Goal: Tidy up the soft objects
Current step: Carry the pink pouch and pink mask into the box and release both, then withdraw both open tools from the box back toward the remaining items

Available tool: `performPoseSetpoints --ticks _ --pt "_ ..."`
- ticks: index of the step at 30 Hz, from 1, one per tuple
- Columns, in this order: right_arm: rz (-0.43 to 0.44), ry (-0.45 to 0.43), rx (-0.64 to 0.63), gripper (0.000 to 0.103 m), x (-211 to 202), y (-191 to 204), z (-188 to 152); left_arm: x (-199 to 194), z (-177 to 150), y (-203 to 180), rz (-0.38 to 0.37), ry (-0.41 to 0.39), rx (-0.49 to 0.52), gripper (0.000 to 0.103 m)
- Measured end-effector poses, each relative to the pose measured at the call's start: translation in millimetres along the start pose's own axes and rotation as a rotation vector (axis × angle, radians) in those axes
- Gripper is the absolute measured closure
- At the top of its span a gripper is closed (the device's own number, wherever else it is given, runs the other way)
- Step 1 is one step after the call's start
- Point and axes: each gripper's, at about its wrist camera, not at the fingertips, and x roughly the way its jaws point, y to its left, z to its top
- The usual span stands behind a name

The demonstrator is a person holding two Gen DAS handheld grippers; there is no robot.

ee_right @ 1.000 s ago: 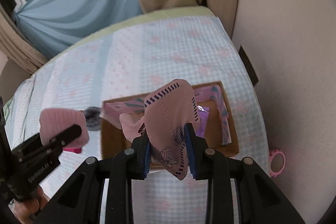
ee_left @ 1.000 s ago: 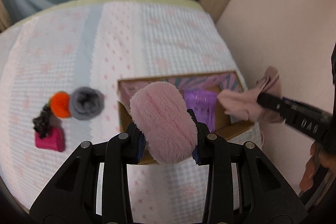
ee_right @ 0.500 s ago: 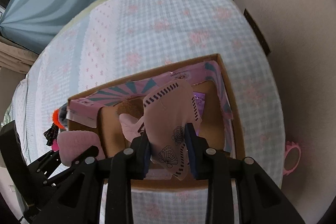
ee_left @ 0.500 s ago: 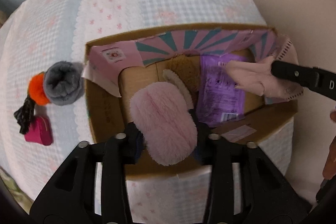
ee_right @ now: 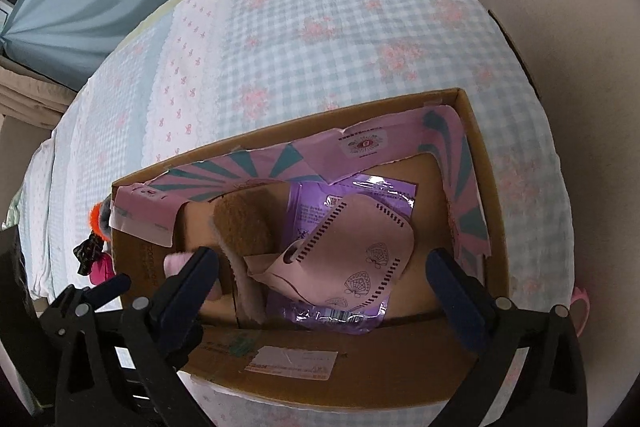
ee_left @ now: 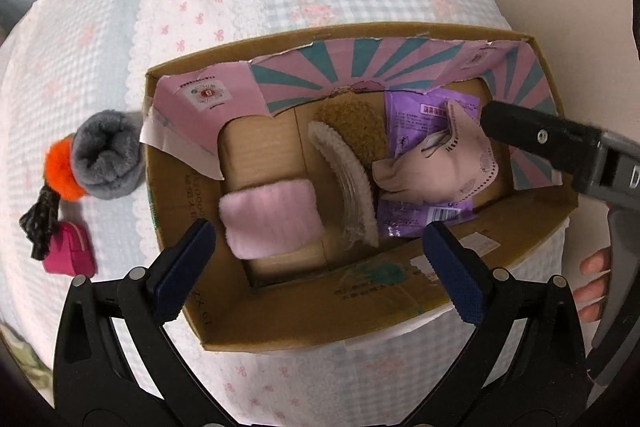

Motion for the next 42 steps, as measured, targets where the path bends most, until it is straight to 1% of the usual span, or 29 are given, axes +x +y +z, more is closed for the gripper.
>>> performPoseSetpoints --ticks 5,8,12,14,20,24,28,30,33,37,40,42 --pt "-0.021 -0.024 -0.006 0.000 -15 4 -4 -15 0 -5 0.010 -0.024 0.017 0.000" --pt "-0.035 -0.050 -0.013 0.000 -34 9 -6 -31 -1 -7 0.020 -0.049 0.031 0.000" --pt "-0.064 -0.098 -0.029 0.000 -65 21 -11 -57 -5 -2 0.015 -0.076 0.016 0.000" --pt "-0.070 -0.129 -0.036 0.000 -86 29 -15 -75 -8 0 0.011 -0.108 0.004 0.000" --pt "-0.080 -0.210 -0.053 0.000 -146 56 -35 -143 -24 15 0.006 -0.235 -0.043 0.000" --pt "-0.097 -0.268 -0.087 0.000 -184 79 -50 -195 -36 29 0.023 -0.323 -0.053 0.000" --pt "-0.112 -0.348 -0.126 0.000 -220 105 -66 -244 -50 48 0.037 -0.412 -0.056 0.000" --pt "-0.105 -0.383 -0.140 0.000 -232 115 -74 -265 -58 59 0.034 -0.443 -0.057 0.000" --pt "-0.084 -0.406 -0.159 0.000 -245 132 -85 -291 -72 77 0.022 -0.495 -0.059 0.000" --pt "-0.091 -0.428 -0.179 0.000 -257 157 -103 -313 -91 101 0.016 -0.549 -0.076 0.000" --pt "-0.091 -0.436 -0.197 0.000 -262 176 -115 -325 -104 121 0.013 -0.559 -0.093 0.000" --pt "-0.088 -0.446 -0.205 0.000 -265 188 -121 -331 -112 134 0.031 -0.575 -0.102 0.000"
